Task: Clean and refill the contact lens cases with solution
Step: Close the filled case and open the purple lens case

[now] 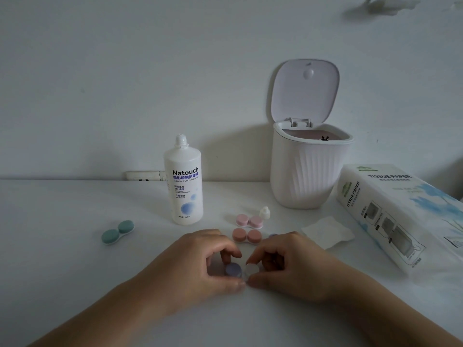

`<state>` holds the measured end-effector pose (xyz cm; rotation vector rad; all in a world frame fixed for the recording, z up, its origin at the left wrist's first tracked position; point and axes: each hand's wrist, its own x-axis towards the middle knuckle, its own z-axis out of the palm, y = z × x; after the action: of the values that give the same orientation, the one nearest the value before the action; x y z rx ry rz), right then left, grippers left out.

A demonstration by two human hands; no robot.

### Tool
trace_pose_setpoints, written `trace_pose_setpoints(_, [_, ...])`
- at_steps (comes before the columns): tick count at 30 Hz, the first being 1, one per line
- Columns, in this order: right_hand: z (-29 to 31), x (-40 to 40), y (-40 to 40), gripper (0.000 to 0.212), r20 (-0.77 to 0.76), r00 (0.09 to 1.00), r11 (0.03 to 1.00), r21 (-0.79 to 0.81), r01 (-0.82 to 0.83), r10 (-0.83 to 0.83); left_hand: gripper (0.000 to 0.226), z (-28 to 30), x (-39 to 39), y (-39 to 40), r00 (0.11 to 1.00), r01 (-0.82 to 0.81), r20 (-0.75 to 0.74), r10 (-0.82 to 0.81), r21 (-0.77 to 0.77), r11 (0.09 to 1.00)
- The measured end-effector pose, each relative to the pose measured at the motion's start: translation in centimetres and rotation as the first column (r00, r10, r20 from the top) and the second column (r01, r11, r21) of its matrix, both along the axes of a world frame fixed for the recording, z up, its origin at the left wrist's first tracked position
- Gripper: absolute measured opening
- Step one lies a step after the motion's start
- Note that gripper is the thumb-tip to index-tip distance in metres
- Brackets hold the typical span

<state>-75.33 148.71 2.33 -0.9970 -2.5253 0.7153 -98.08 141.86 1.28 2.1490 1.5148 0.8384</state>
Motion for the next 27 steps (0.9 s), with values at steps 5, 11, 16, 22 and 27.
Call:
trace_pose_setpoints(5, [0.10,0.02,-0.03,0.036,-0.023,1.000,1.000,-0.015,-0.004,0.003,0.033,0.13,-0.13,-0.26,1.000,0.011,0.026,-0.011,0.022,1.000])
trace_pose_setpoints(11, [0.24,0.03,0.01,0.031,0.007,1.000,1.000,-0.020,-0.005,0.005,0.033,0.25,-0.16,-0.05,0.999,0.045,-0.031,-0.044,0.045,0.998])
trace_pose_setpoints(16, [0.34,0.00,-0.09,0.030,0.000,1.000,1.000,-0.027,-0.004,0.004,0.033,0.05,-0.17,-0.19,1.000,0.018,0.002,-0.019,0.067,0.998])
trace_pose_setpoints(22, [0.41,-0.01,-0.17,0.027,0.010,1.000,1.000,-0.026,0.001,-0.001,0.034,0.16,-0.03,0.14,0.997,0.058,-0.052,-0.054,0.075,0.996])
trace_pose_setpoints(27, [0.49,-0.05,-0.23,0.023,0.017,1.000,1.000,-0.024,-0.004,0.004,0.040,0.03,-0.09,-0.21,0.999,0.035,-0.011,-0.034,0.095,0.995])
